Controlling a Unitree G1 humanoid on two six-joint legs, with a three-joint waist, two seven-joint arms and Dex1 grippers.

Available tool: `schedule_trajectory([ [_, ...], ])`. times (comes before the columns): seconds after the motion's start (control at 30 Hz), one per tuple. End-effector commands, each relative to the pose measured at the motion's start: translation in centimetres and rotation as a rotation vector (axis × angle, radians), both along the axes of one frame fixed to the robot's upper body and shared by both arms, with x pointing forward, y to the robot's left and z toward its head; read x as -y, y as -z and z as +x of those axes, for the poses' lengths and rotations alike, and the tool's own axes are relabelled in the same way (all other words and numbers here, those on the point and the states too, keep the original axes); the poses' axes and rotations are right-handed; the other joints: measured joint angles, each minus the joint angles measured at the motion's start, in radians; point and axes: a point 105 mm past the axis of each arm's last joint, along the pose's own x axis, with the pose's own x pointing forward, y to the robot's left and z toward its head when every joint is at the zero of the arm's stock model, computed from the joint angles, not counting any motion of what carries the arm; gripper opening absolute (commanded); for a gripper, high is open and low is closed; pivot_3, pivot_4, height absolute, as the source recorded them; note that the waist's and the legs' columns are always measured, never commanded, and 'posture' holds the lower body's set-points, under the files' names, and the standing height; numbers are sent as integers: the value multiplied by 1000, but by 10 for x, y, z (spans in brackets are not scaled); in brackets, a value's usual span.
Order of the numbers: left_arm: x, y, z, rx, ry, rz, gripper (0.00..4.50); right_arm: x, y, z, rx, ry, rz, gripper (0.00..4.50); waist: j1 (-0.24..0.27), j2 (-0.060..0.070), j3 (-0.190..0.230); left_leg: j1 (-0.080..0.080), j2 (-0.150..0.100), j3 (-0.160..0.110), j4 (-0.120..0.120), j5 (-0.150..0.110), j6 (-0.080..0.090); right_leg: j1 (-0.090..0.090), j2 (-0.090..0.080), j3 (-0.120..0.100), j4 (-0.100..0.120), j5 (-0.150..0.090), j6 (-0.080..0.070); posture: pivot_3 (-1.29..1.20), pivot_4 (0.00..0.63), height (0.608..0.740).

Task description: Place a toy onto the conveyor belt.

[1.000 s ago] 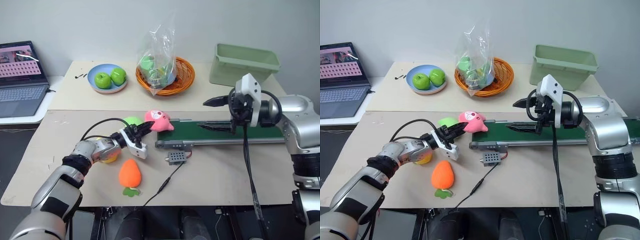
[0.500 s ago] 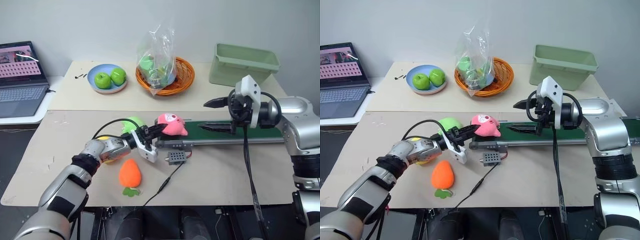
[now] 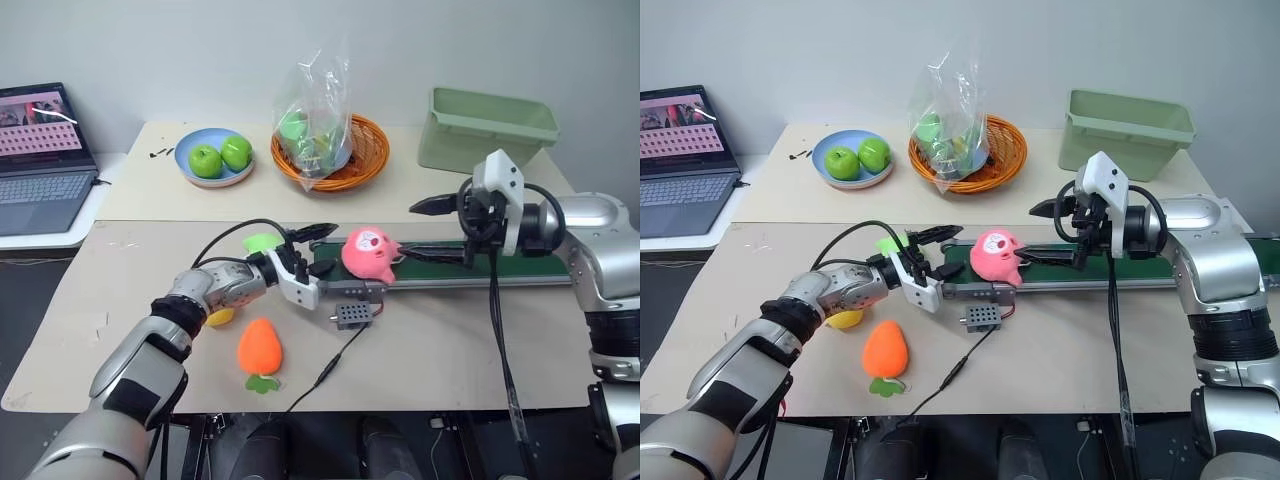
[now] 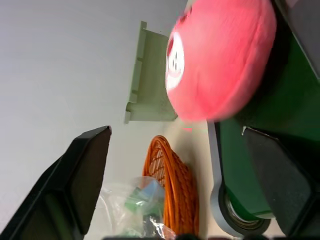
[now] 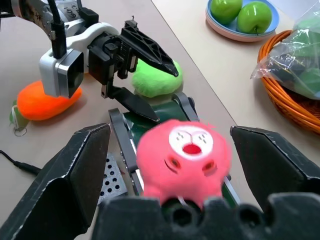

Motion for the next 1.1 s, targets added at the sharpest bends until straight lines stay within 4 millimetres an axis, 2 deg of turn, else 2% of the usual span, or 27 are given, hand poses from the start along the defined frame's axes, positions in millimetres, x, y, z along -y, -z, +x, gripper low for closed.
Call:
schedule_trajectory([
  [0.03, -4, -38, 5, 21, -15, -130, 4443, 0, -14, -7, 41, -32, -4, 4500, 0, 0, 0, 0, 0, 0, 0, 0, 0, 0, 0, 0, 0, 0, 0, 0, 150, 740],
  [0.13, -12, -50, 11, -79, -66, -241, 4443, -1, -15, -8, 40, -42, -6, 4500, -1, 0, 0, 0, 0, 0, 1, 0, 0, 0, 0, 0, 0, 0, 0, 0, 150, 740],
  [0.2, -20, -40, 15, -384, -99, -353, 4443, -3, -15, -10, 34, -63, -7, 4500, -3, 1, 0, 0, 0, 0, 1, 0, 0, 0, 0, 0, 0, 0, 0, 0, 150, 740],
  [0.27, -24, -28, 4, -649, -54, -396, 4443, -5, -15, -12, 27, -81, -6, 4500, -7, 1, 0, 0, 1, 0, 3, 0, 1, 0, 0, 1, 1, 0, 0, 0, 150, 740],
  [0.4, -37, -33, -13, -920, -17, -483, 4443, -8, -14, -15, 20, -113, 2, 4500, -18, 1, 0, -1, 2, -1, 7, -1, 2, 0, 2, 1, 2, 0, 0, 0, 150, 740],
  [0.53, -62, -38, -35, -1033, -26, -558, 4443, -13, -17, -20, 4, -163, 57, 4500, -21, 1, 0, 1, 2, -4, 9, -2, 3, 2, 2, 1, 1, 0, 0, 0, 150, 740],
  [0.6, -71, -41, -40, -1074, -49, -606, 4443, -14, -18, -20, -3, -171, 69, 4500, -24, 1, 0, 5, 2, -5, 8, -2, 3, 5, 2, 2, 0, 0, 0, 0, 150, 740],
  [0.77, -80, -57, -62, -1142, 27, -656, 4443, -13, -17, -18, -26, -171, 70, 4500, -17, 1, 0, 10, 2, -7, 9, -2, 3, 12, 2, 1, -2, 0, 1, 0, 150, 740],
  [0.9, -88, -52, -64, -1157, -66, -716, 4443, -15, -14, -18, -32, -176, 76, 4500, -9, 1, 0, 10, 2, -7, 8, -2, 3, 12, 2, 1, -2, 0, 1, 0, 150, 740],
  [1.1, -91, -63, -71, -1183, -23, -814, 4443, -15, -13, -17, -35, -179, 75, 4500, -3, 1, 0, 10, 2, -7, 8, -2, 3, 12, 2, 2, -2, 0, 1, 0, 150, 740],
])
